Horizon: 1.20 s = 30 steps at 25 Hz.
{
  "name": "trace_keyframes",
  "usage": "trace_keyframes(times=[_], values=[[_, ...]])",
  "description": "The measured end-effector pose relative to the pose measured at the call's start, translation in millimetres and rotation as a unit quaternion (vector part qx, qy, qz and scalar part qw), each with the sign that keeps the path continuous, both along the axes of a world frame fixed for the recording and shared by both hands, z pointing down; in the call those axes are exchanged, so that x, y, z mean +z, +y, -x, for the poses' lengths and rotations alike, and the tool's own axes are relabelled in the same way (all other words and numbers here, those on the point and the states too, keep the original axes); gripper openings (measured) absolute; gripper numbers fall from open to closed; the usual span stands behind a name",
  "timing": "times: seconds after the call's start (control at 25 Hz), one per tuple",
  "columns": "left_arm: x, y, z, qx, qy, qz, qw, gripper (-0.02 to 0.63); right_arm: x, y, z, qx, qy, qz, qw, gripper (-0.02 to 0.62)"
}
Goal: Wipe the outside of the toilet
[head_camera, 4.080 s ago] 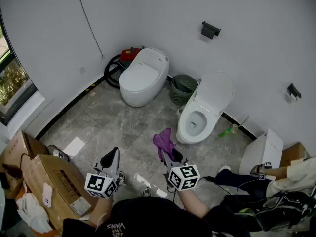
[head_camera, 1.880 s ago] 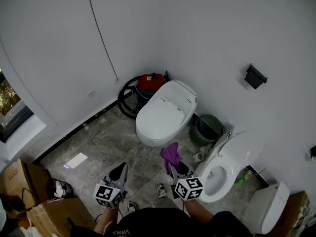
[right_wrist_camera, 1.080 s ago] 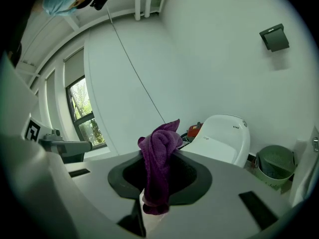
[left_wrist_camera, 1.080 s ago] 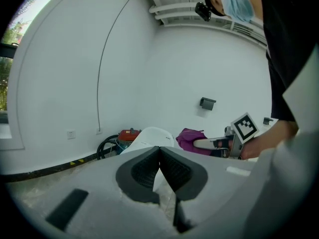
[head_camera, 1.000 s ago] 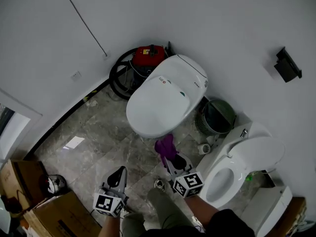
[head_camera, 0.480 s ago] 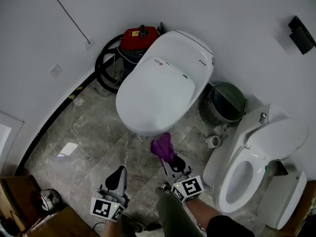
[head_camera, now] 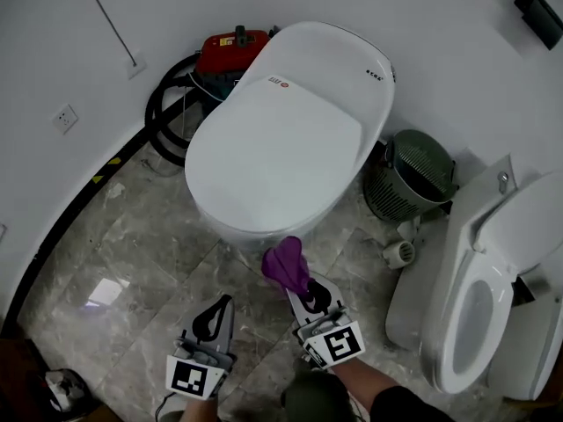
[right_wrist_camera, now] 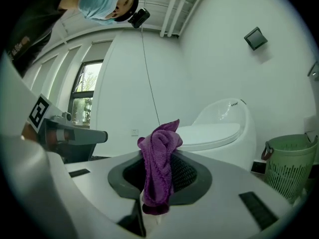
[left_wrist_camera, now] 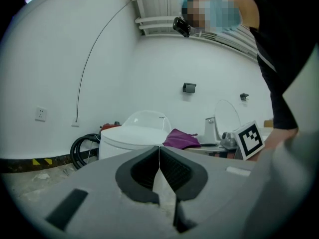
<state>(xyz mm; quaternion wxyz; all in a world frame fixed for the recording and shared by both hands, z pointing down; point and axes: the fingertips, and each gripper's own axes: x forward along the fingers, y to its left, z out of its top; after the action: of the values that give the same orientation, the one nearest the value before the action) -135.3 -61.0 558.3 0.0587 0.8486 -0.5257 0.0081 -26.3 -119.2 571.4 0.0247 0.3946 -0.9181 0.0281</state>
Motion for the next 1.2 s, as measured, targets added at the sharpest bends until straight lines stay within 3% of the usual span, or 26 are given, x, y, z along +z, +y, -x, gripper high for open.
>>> trace_keyframes(times=[0.24,0.6,0.88,1.2], values=[[50,-16,-11,0.008,-0.012,-0.030,0.9995,0.003,44,-23,5,0.003,0.003,-0.059,0.998,0.089],[45,-34,-44,0.034,-0.023,-0.046,0.9981,0.003,61,-69,-15,0.033,0.005,-0.062,0.997,0.091],[54,-54,-72,0.050,-0.035,-0.047,0.9970,0.003,64,-119,-84,0.099,-0.012,-0.073,0.992,0.092],[62,-59,-94,0.040,-0.022,-0.023,0.9987,0.003,80,-238,-191,0.220,0.017,-0.054,0.974,0.092]])
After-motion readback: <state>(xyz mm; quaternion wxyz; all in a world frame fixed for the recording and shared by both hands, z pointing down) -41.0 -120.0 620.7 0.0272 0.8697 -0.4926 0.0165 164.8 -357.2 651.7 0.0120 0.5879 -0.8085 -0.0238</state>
